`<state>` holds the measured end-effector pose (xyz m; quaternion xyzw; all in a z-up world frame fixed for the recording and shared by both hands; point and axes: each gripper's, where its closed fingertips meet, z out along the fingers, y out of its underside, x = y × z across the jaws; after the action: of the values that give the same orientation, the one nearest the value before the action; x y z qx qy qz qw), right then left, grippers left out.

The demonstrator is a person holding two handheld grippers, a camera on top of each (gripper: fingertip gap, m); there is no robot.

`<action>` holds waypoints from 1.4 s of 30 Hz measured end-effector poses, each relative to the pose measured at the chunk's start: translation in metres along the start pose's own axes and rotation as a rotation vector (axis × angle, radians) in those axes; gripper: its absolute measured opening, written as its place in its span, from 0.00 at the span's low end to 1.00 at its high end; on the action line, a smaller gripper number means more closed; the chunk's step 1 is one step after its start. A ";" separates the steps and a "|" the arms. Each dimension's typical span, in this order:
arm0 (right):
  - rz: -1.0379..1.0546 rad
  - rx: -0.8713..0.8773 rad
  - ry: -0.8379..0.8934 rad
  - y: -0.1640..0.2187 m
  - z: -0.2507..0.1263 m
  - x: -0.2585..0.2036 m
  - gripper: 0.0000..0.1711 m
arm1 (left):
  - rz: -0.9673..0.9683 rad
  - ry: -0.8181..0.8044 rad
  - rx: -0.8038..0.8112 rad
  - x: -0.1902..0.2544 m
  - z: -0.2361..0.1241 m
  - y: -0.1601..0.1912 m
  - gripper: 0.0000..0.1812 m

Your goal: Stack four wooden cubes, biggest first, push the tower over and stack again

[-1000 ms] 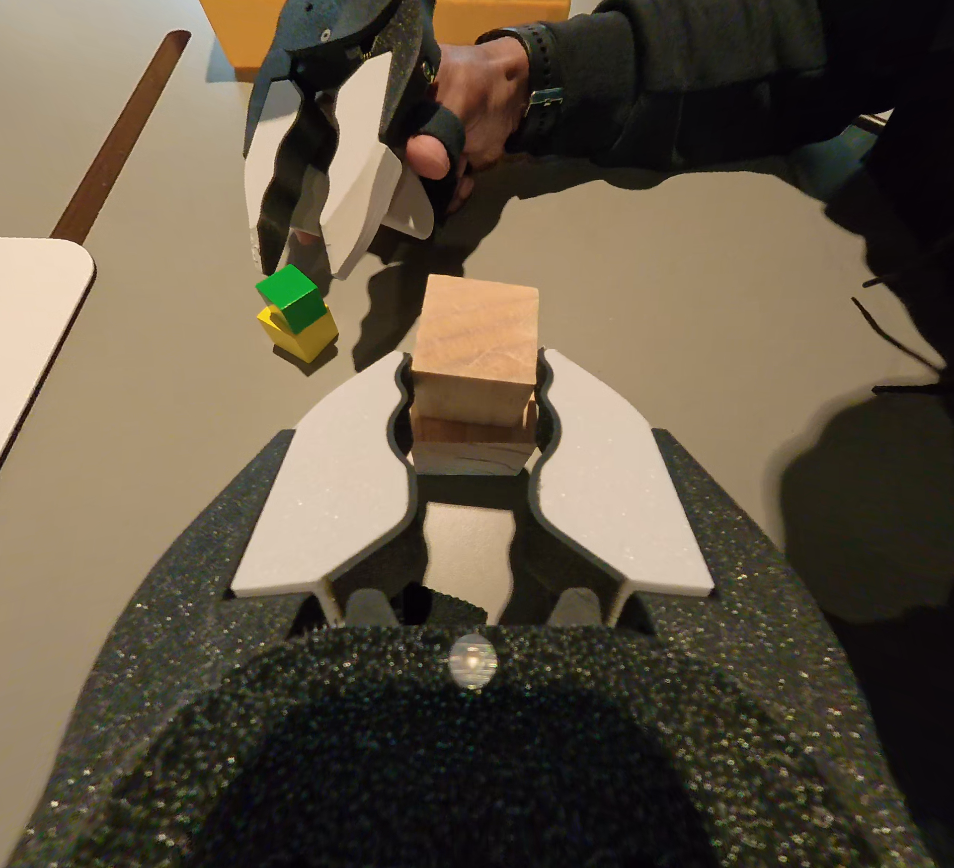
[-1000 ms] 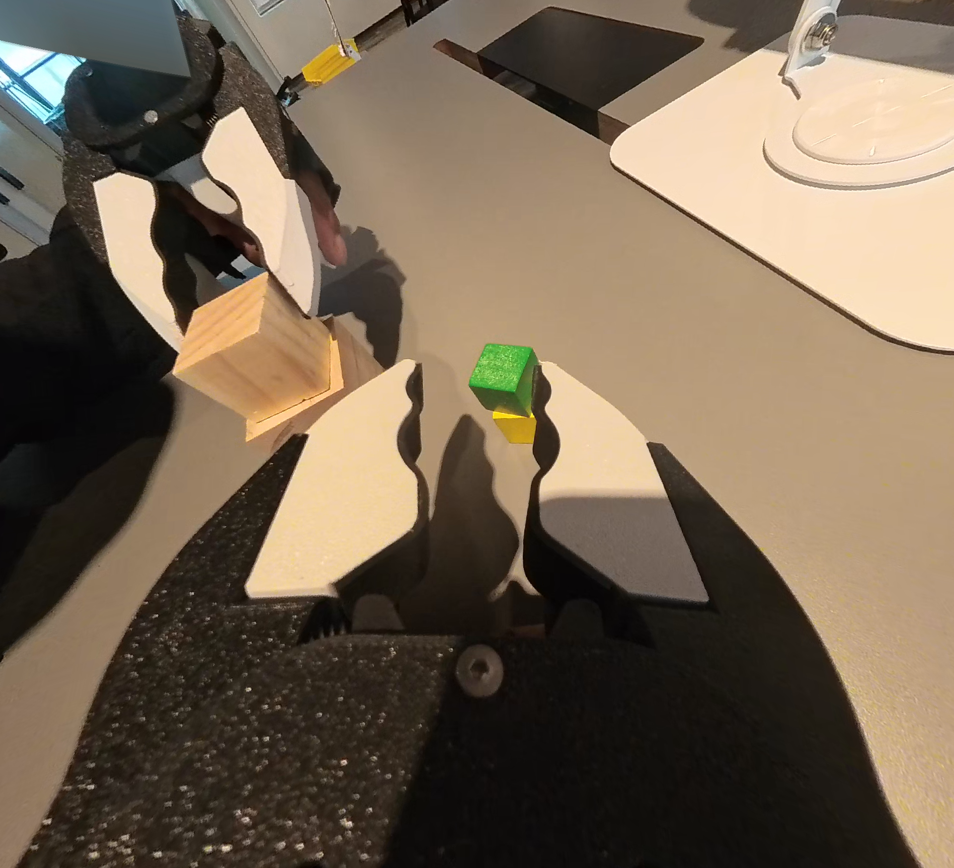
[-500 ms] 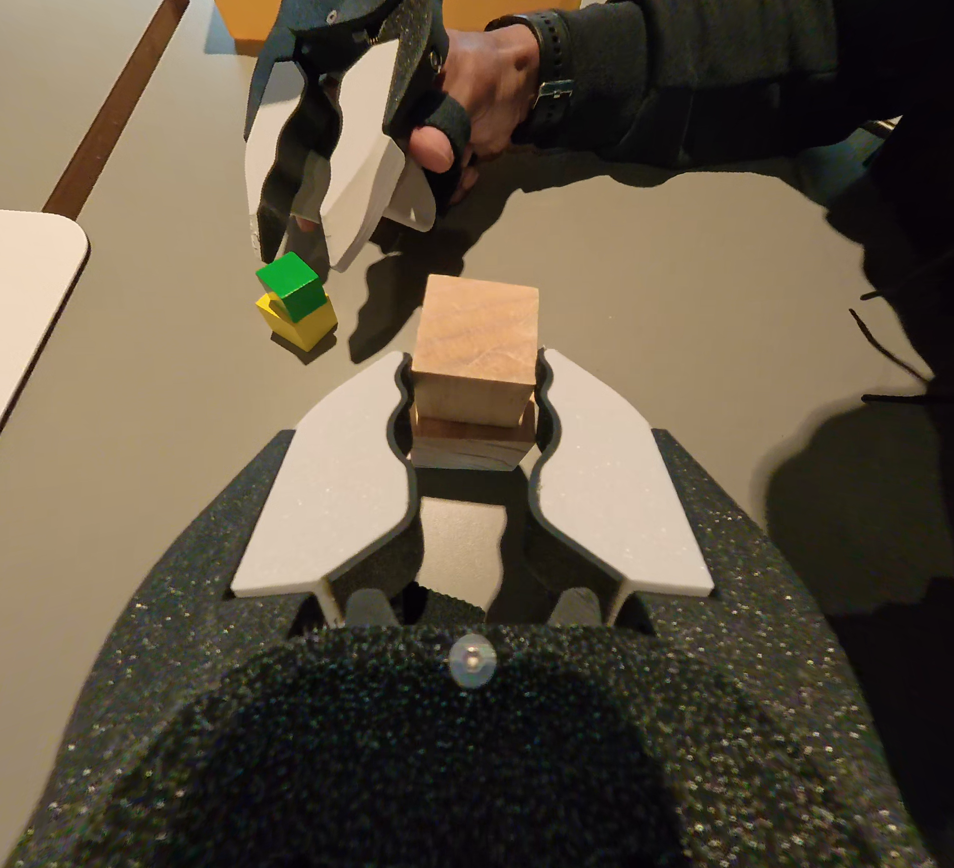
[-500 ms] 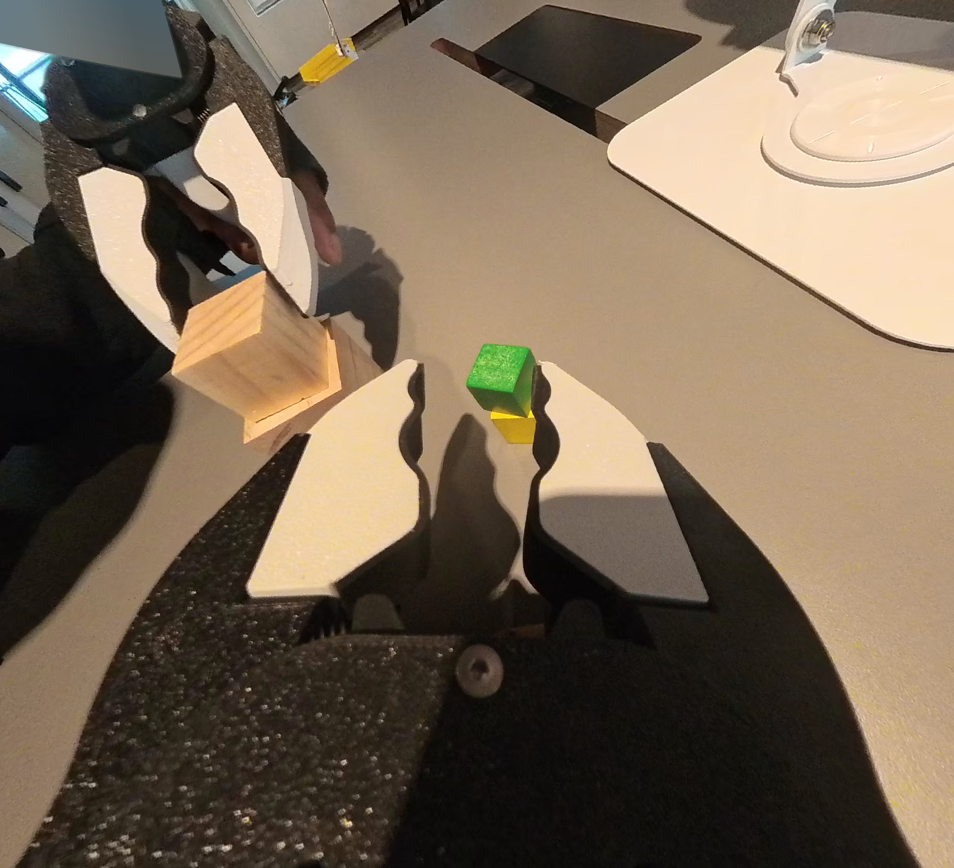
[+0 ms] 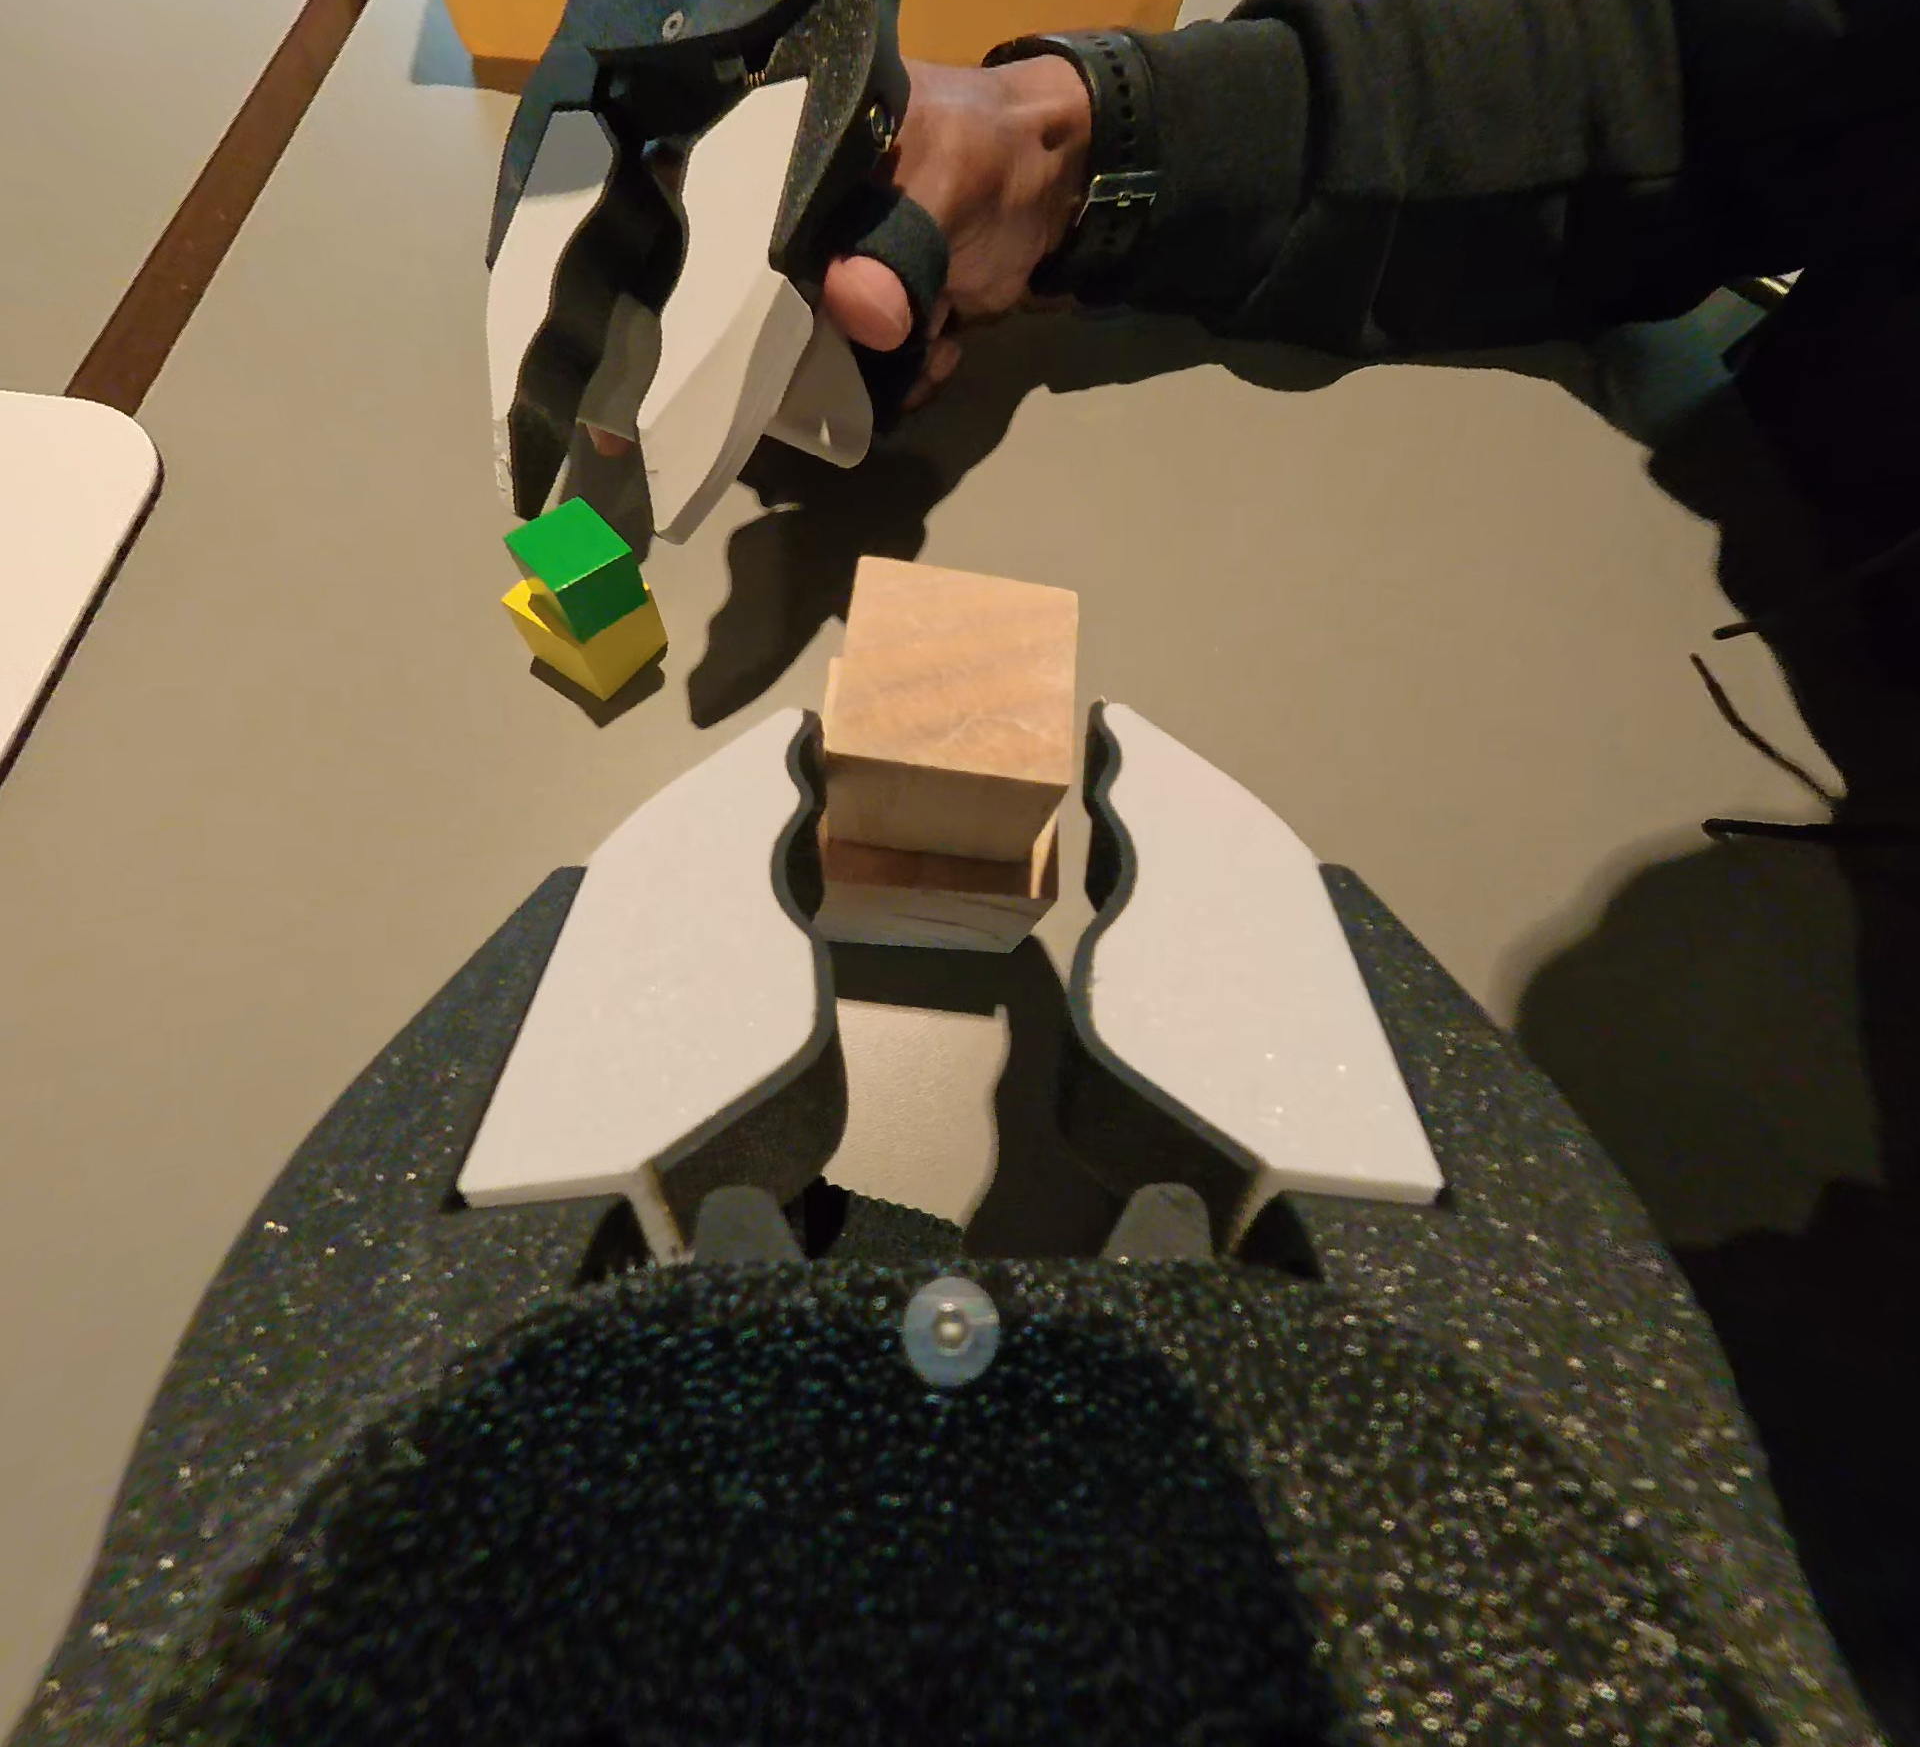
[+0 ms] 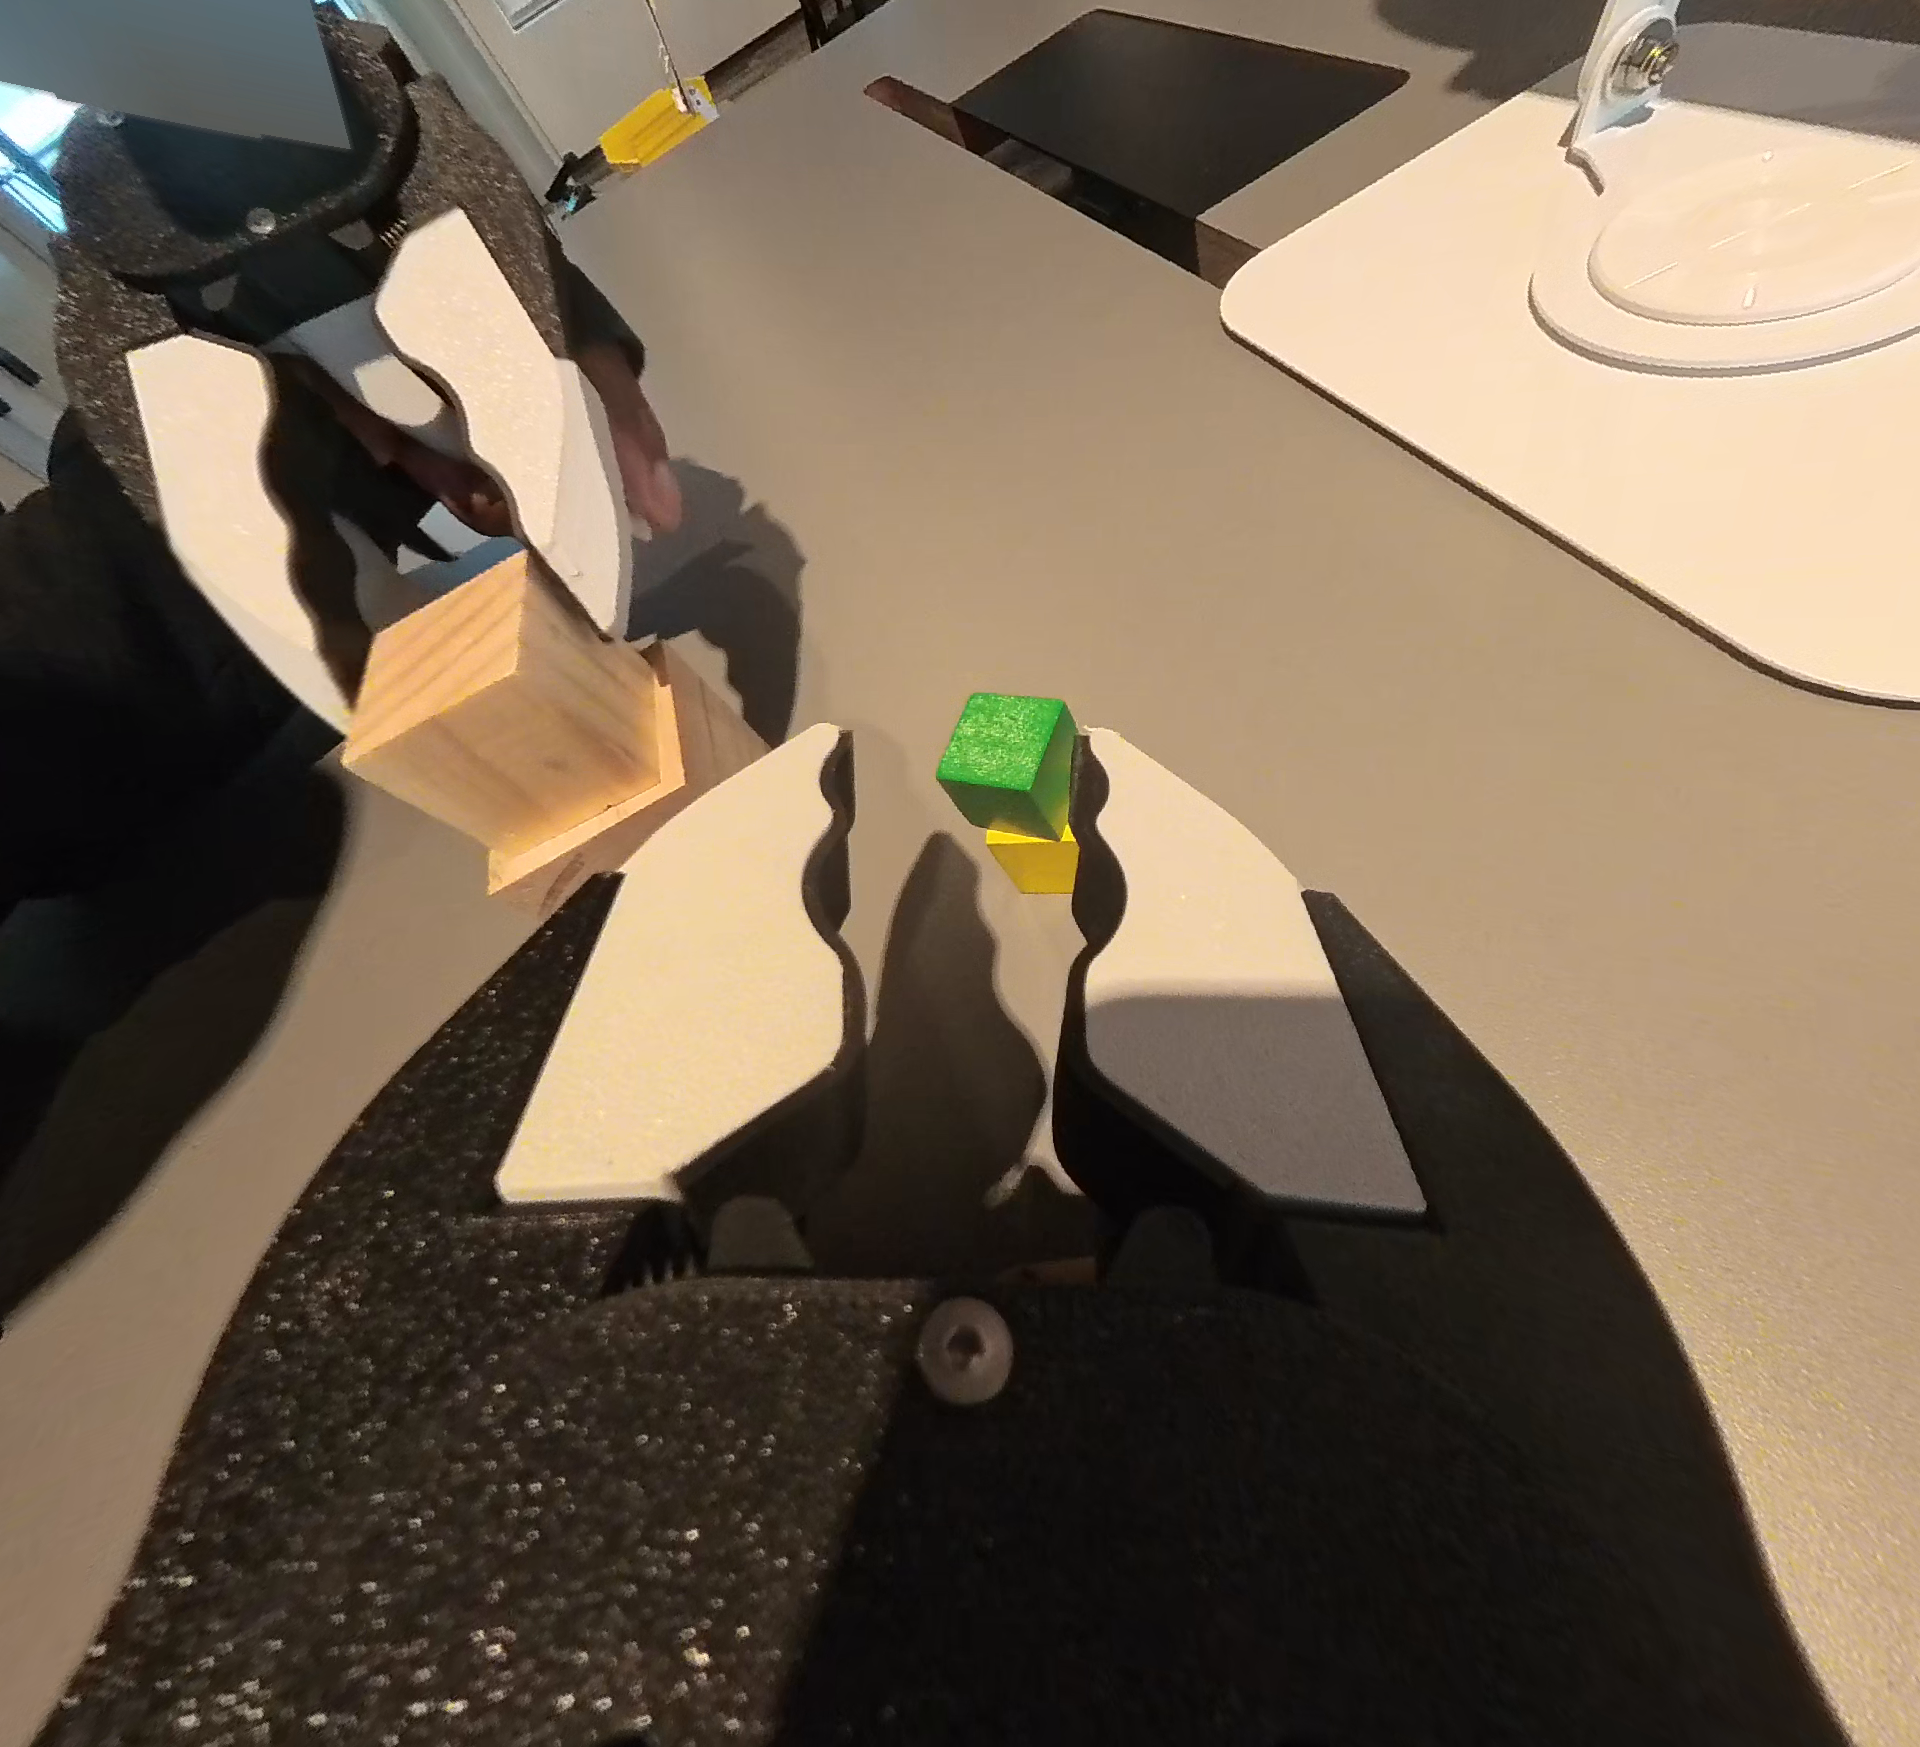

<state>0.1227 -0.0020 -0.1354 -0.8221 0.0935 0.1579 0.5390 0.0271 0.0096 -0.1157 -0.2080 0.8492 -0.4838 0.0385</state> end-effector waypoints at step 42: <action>-0.109 -0.097 0.300 0.011 0.006 0.018 0.19 | -0.122 -0.673 0.640 -0.125 -0.091 -0.012 0.28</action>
<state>0.1353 -0.0012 -0.1539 -0.8653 0.1205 0.0082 0.4865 0.1200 0.1267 -0.0743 -0.3806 0.5839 -0.6284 0.3454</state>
